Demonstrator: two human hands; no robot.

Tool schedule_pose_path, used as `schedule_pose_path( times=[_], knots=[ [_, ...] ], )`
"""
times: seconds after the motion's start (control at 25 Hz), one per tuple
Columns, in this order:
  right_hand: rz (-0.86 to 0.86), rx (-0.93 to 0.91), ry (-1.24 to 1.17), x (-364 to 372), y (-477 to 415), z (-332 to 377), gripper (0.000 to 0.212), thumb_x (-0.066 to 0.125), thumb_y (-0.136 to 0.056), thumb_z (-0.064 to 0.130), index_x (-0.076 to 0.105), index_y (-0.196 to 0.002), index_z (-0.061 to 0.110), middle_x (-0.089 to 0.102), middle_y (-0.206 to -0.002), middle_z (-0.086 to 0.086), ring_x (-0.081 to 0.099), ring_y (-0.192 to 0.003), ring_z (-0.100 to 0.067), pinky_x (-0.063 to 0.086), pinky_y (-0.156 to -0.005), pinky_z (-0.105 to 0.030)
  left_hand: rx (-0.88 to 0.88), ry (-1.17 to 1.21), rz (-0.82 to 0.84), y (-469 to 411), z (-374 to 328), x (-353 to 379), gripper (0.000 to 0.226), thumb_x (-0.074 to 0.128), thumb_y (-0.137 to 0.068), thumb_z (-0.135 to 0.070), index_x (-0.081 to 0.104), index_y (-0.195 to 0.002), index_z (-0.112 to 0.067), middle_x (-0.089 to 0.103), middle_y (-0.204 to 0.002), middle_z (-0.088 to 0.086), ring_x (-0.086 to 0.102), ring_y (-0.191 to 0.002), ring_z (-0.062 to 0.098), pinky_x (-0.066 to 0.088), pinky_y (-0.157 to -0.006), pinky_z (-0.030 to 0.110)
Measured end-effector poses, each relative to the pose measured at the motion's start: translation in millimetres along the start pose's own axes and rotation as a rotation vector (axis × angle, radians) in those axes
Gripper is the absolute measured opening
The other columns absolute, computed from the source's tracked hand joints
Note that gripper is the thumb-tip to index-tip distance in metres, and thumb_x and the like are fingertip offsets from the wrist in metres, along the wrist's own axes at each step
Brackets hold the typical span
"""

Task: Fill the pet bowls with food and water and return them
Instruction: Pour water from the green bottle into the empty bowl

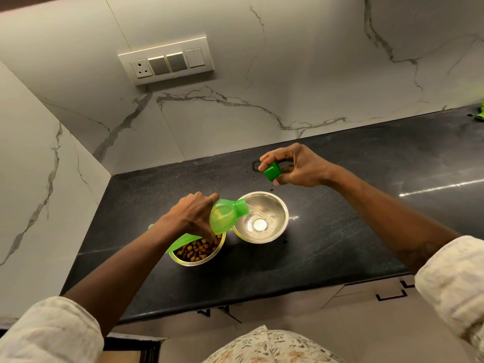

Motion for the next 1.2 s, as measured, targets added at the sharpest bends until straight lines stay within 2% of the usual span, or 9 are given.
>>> schedule_pose_path(
  times=[0.24, 0.44, 0.68, 0.8, 0.92, 1.2],
  knots=[
    [-0.006, 0.003, -0.004, 0, 5, -1, 0.051, 0.084, -0.078, -0.002, 0.074, -0.113, 0.035, 0.068, -0.134, 0.002, 0.059, -0.133, -0.018, 0.055, -0.106, -0.031, 0.008, -0.019, 0.008, 0, 1, -3, 0.104, 0.088, -0.053, -0.066, 0.047, -0.136, -0.018, 0.067, -0.096, 0.004, 0.066, -0.077, 0.023, 0.060, -0.064, 0.036],
    [-0.012, 0.019, -0.007, 2, 6, -3, 0.049, 0.083, -0.078, -0.003, 0.076, -0.116, 0.026, 0.067, -0.136, 0.002, 0.060, -0.131, -0.016, 0.055, -0.104, -0.027, 0.010, -0.044, 0.013, 1, 1, -5, 0.106, 0.089, -0.053, -0.066, 0.046, -0.137, -0.017, 0.066, -0.095, 0.004, 0.066, -0.076, 0.022, 0.062, -0.064, 0.037],
    [-0.009, 0.024, -0.028, 4, 5, -4, 0.049, 0.083, -0.078, -0.004, 0.075, -0.116, 0.026, 0.067, -0.136, 0.001, 0.060, -0.132, -0.018, 0.055, -0.103, -0.029, 0.007, -0.043, 0.023, 1, 1, -9, 0.107, 0.090, -0.056, -0.063, 0.044, -0.141, -0.016, 0.055, -0.087, -0.003, 0.059, -0.070, 0.017, 0.045, -0.053, 0.025],
    [-0.013, 0.020, -0.023, 3, 5, -3, 0.048, 0.083, -0.079, -0.004, 0.075, -0.116, 0.025, 0.068, -0.135, 0.002, 0.060, -0.131, -0.017, 0.055, -0.099, -0.021, 0.004, -0.050, 0.023, 1, 2, -10, 0.107, 0.090, -0.056, -0.064, 0.045, -0.140, -0.016, 0.052, -0.084, -0.005, 0.054, -0.066, 0.014, 0.040, -0.051, 0.023],
    [-0.017, 0.016, -0.015, 2, 6, -4, 0.048, 0.082, -0.079, -0.004, 0.075, -0.117, 0.024, 0.068, -0.135, 0.001, 0.061, -0.131, -0.017, 0.055, -0.096, -0.015, 0.004, -0.054, 0.023, 1, 3, -10, 0.107, 0.090, -0.055, -0.065, 0.046, -0.139, -0.016, 0.053, -0.083, -0.005, 0.054, -0.065, 0.014, 0.039, -0.050, 0.023],
    [-0.021, 0.025, -0.016, 3, 8, -6, 0.048, 0.082, -0.078, -0.004, 0.076, -0.117, 0.024, 0.068, -0.135, 0.002, 0.061, -0.130, -0.017, 0.056, -0.097, -0.022, -0.013, -0.049, 0.037, 0, 5, -14, 0.107, 0.090, -0.056, -0.062, 0.044, -0.142, -0.017, 0.051, -0.082, -0.006, 0.054, -0.064, 0.012, 0.039, -0.048, 0.021]
  ],
)
Point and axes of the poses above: each hand's wrist, its own y-axis away from the middle knuckle, its own x-axis out of the palm, z = x × y, the point moved 4 cm from there along -y, towards the middle knuckle
